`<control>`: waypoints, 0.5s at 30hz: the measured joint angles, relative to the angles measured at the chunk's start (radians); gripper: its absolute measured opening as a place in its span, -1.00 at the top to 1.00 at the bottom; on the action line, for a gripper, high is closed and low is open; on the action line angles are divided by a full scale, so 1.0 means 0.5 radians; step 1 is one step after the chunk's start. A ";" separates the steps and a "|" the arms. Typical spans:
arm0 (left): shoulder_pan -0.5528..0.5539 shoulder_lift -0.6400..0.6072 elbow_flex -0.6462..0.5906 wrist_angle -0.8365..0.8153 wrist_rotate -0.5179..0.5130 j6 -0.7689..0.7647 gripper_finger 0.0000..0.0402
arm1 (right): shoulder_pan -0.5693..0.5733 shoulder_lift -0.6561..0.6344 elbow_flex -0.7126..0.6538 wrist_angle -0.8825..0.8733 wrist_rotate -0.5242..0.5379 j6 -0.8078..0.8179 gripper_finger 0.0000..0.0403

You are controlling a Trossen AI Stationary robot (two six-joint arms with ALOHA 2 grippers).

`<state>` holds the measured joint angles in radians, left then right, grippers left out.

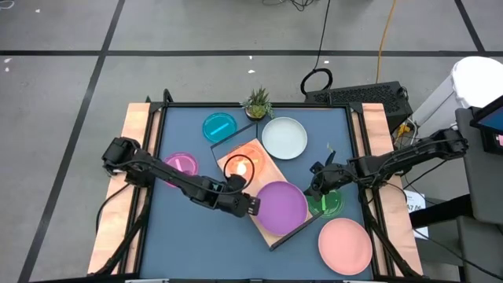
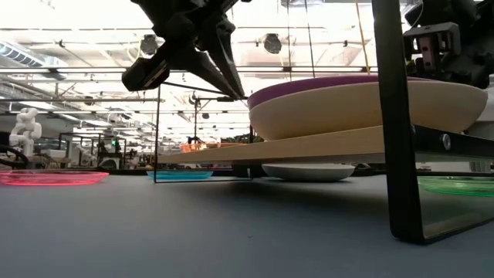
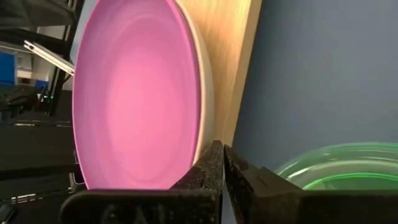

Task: Place and stack plates onto a shelf
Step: Stack the large violet plate on the large gray plate on the shelf

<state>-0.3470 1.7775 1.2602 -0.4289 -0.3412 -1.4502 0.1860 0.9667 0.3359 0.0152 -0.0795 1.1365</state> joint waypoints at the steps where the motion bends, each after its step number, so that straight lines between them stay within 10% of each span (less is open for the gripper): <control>1: 0.005 0.001 0.000 -0.001 -0.001 0.020 0.88 | 0.000 0.001 0.000 -0.001 0.000 -0.001 1.00; 15: 0.027 0.106 -0.002 0.219 -0.036 0.433 0.88 | 0.000 0.002 0.001 0.023 -0.016 -0.046 1.00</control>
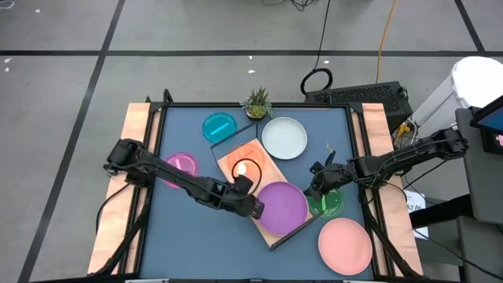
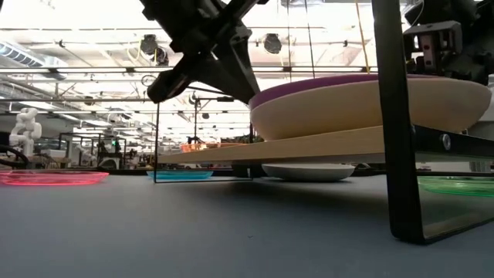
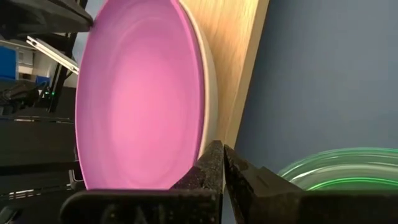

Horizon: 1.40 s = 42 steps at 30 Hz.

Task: Place and stack plates onto a shelf
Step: Stack the large violet plate on the large gray plate on the shelf

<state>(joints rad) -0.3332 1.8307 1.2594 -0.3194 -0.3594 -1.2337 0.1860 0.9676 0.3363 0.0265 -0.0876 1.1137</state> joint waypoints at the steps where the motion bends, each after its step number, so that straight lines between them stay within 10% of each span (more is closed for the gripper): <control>1: 0.004 0.001 0.000 0.000 0.001 0.014 0.88 | 0.000 0.000 0.000 0.001 -0.013 -0.001 1.00; 42: 0.007 -0.036 -0.090 0.162 0.023 0.321 0.88 | 0.000 -0.002 0.002 0.001 -0.154 -0.004 1.00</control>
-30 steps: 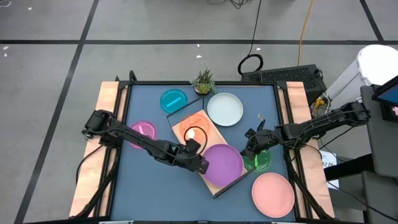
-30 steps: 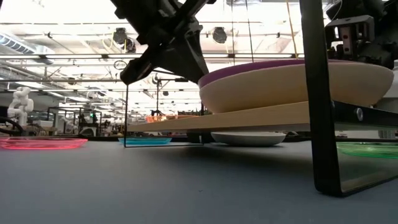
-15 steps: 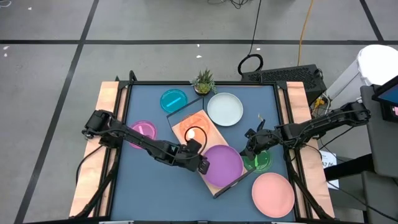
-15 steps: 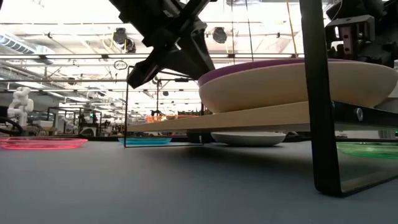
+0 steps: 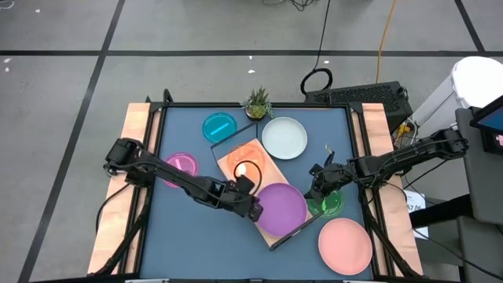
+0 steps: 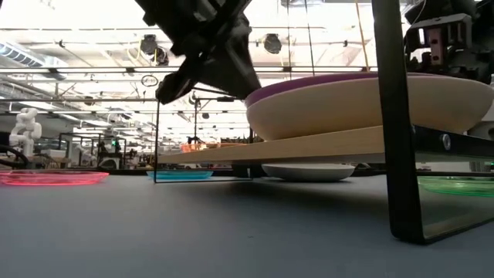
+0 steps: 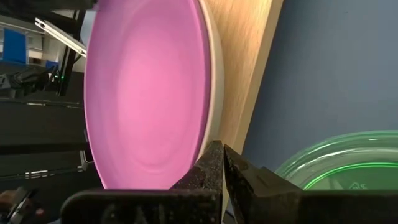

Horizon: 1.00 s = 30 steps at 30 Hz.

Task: Place and stack plates onto a shelf
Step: Stack the large violet plate on the large gray plate on the shelf

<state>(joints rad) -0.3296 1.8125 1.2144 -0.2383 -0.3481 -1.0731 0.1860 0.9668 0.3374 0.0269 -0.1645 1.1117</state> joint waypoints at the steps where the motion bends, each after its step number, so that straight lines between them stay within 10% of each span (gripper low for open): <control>1: 0.003 0.003 -0.002 -0.008 0.001 0.012 0.88 | 0.000 0.000 0.000 -0.001 -0.003 0.000 1.00; 30: 0.069 -0.104 0.002 -0.133 -0.016 0.087 0.88 | 0.000 0.000 0.000 0.008 -0.048 -0.064 1.00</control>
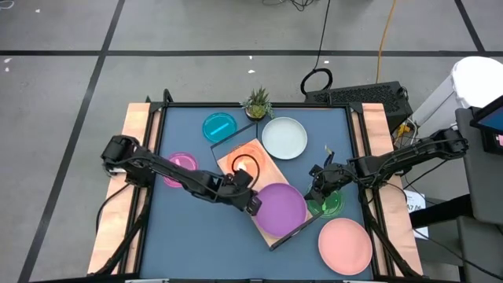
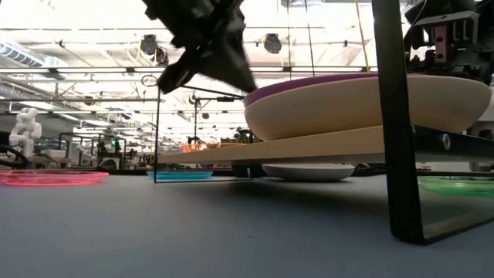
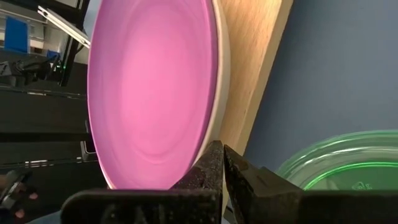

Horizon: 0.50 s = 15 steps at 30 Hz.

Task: Place and stack plates onto a shelf
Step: Stack the large violet plate on the large gray plate on the shelf

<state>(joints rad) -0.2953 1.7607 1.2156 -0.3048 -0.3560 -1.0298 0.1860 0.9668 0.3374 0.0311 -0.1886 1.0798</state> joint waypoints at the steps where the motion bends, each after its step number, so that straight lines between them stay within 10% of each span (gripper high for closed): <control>1: 0.001 0.006 -0.004 -0.033 0.019 0.000 0.88 | 0.000 0.001 0.000 -0.001 0.000 -0.007 1.00; 15: 0.003 0.096 0.000 0.024 0.085 -0.001 0.88 | 0.000 0.000 0.000 0.004 0.002 -0.030 1.00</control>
<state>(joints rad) -0.2939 1.8085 1.2156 -0.2929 -0.3133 -1.0304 0.1860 0.9670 0.3374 0.0330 -0.1879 1.0649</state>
